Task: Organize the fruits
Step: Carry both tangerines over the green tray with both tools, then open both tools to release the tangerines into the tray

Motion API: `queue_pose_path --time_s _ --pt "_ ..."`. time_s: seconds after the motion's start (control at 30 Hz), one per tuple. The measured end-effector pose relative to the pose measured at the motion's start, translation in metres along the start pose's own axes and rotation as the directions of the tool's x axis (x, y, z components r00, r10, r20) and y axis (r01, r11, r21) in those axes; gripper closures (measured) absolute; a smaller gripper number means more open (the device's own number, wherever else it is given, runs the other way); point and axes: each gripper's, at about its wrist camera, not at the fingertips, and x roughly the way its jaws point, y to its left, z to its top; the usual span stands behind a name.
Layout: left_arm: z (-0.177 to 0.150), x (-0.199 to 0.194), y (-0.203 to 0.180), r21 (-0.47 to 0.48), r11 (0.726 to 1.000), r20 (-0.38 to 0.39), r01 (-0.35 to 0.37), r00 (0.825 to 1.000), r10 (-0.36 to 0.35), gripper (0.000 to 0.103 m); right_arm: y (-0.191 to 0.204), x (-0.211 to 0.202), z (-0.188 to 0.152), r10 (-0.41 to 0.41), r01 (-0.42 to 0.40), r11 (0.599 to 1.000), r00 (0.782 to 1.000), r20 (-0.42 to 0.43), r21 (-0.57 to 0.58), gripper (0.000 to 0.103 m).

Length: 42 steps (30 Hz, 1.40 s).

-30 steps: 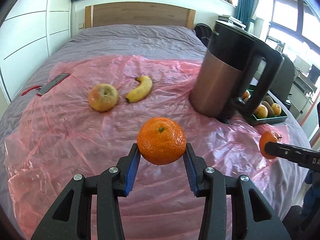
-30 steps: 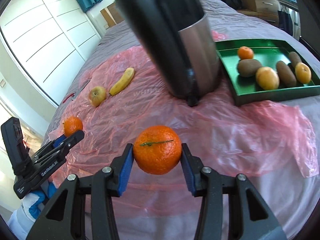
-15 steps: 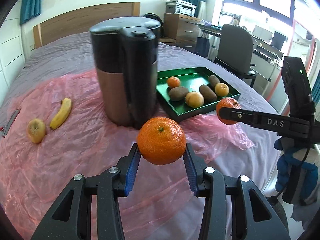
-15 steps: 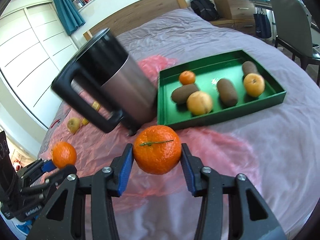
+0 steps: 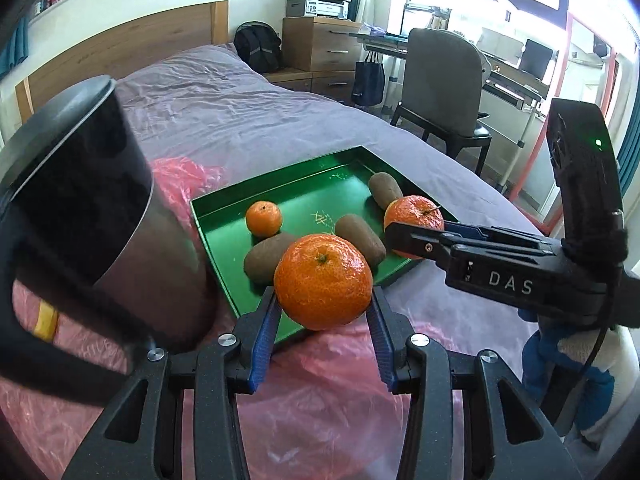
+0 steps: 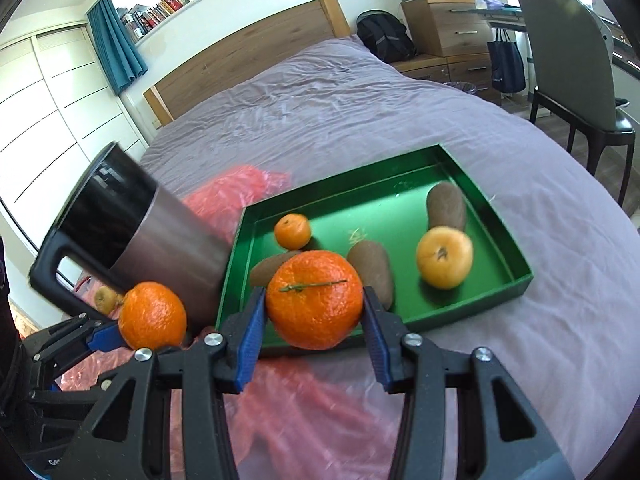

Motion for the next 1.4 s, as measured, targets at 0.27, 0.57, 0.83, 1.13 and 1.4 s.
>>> queue_pose_path --time_s 0.27,0.57,0.83,1.13,1.4 --pt "0.039 0.075 -0.004 0.015 1.000 -0.062 -0.017 0.998 0.017 0.065 -0.030 0.043 0.041 -0.030 0.030 0.999 0.999 -0.021 -0.017 0.067" --pt "0.043 0.138 -0.005 0.050 0.996 -0.137 -0.076 0.987 0.082 0.065 -0.058 0.091 0.062 -0.062 0.062 0.998 0.996 -0.060 -0.012 0.067" --pt "0.037 0.156 -0.006 0.072 0.994 -0.160 -0.085 0.982 0.096 0.065 -0.057 0.122 0.063 -0.083 0.078 0.996 0.992 -0.099 -0.049 0.067" --pt "0.035 0.166 0.001 0.053 0.995 -0.186 -0.084 0.978 0.092 0.064 -0.051 0.143 0.066 -0.156 0.138 0.983 0.975 -0.159 -0.120 0.067" --pt "0.036 0.167 0.000 0.053 0.995 -0.204 -0.088 0.974 0.097 0.063 -0.051 0.151 0.066 -0.185 0.156 0.976 0.961 -0.203 -0.150 0.064"
